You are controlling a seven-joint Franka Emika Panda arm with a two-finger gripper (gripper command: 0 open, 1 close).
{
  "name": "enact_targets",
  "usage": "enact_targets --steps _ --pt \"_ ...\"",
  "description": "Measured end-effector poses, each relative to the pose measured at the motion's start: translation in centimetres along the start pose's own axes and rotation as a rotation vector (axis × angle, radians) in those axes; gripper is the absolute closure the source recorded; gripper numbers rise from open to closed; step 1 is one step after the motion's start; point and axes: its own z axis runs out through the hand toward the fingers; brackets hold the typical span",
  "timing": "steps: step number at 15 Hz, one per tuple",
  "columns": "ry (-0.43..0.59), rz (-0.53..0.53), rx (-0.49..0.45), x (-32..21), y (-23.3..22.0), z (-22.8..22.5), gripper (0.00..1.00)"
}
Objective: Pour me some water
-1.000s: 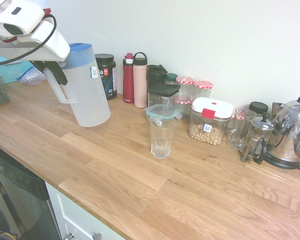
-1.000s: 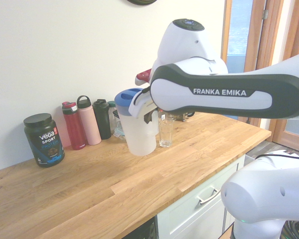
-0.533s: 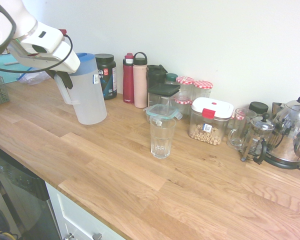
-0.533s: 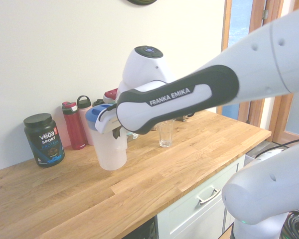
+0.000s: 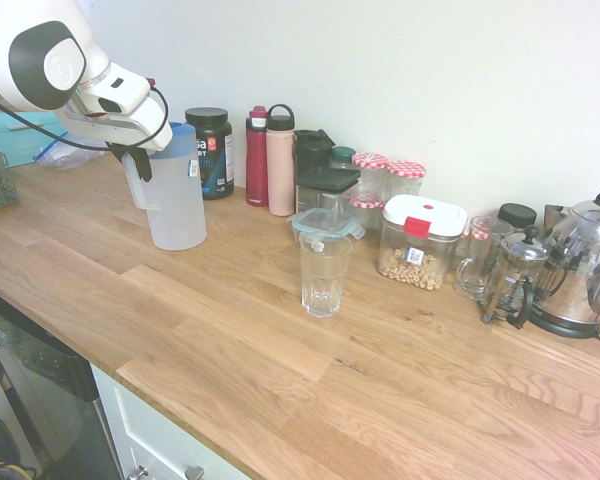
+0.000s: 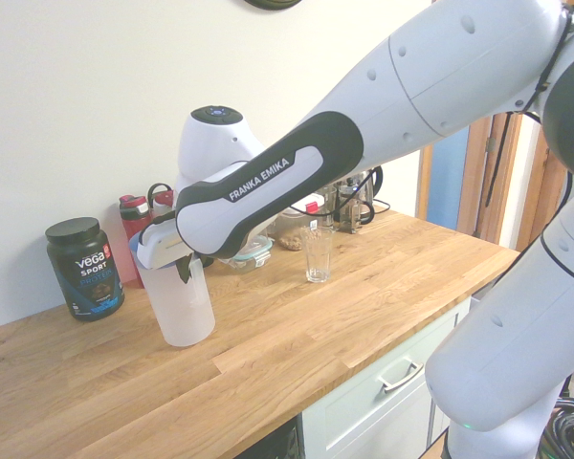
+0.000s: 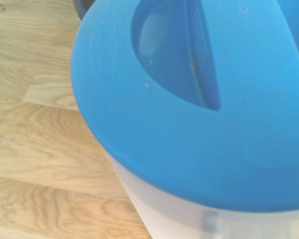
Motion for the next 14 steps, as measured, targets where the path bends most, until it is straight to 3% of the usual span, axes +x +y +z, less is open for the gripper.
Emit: enact_targets --steps 1,2,14 --pt "0.005 0.013 -0.003 -0.2 -0.1 0.0 1.00" --pt "0.010 0.025 -0.006 -0.3 -0.1 0.0 0.00" --pt "0.045 0.090 -0.020 -0.5 0.0 -1.3 0.00"
